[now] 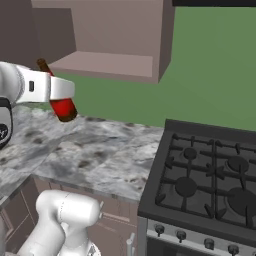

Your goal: Sort all alcoholic drinks to one cabinet, and non-alcoholic drinks to the other.

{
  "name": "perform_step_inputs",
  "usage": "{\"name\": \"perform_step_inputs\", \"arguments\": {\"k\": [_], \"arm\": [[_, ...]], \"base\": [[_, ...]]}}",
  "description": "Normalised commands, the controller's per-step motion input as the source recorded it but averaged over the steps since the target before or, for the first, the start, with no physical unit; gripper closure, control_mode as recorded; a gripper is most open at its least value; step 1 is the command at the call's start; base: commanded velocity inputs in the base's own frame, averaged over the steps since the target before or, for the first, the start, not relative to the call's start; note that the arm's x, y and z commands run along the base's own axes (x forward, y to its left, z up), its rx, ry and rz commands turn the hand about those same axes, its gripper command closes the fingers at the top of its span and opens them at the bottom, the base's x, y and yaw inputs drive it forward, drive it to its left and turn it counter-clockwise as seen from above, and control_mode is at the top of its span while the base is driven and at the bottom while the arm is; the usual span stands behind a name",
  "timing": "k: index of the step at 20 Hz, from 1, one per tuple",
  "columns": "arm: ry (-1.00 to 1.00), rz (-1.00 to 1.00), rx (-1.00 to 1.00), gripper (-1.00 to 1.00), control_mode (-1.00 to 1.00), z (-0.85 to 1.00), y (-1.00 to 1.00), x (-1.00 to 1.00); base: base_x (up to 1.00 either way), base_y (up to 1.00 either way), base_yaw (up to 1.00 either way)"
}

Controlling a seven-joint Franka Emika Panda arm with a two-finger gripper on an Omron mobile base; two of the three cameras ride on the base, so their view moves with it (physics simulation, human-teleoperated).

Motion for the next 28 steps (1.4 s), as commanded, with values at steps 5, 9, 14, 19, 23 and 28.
{"name": "perform_step_inputs", "arguments": {"k": [5, 9, 14, 19, 23, 28], "arm": [[-0.09, 0.0, 0.0, 1.0, -1.0, 0.07, -0.02, 0.17], [-0.07, 0.0, 0.0, 1.0, -1.0, 0.11, -0.08, 0.2], [-0.02, 0.0, 0.0, 1.0, -1.0, 0.12, -0.08, 0.21], [0.0, -0.02, 0.0, 1.0, -1.0, 0.1, -0.06, 0.23], [-0.01, -0.03, 0.0, 1.0, -1.0, 0.07, -0.07, 0.26], [-0.04, -0.03, 0.0, 1.0, -1.0, 0.02, -0.09, 0.27]], "base": [[0.0, 0.0, 0.0], [0.0, 0.0, 0.0], [0.0, 0.0, 0.0], [0.0, 0.0, 0.0], [0.0, 0.0, 0.0], [0.0, 0.0, 0.0]]}}
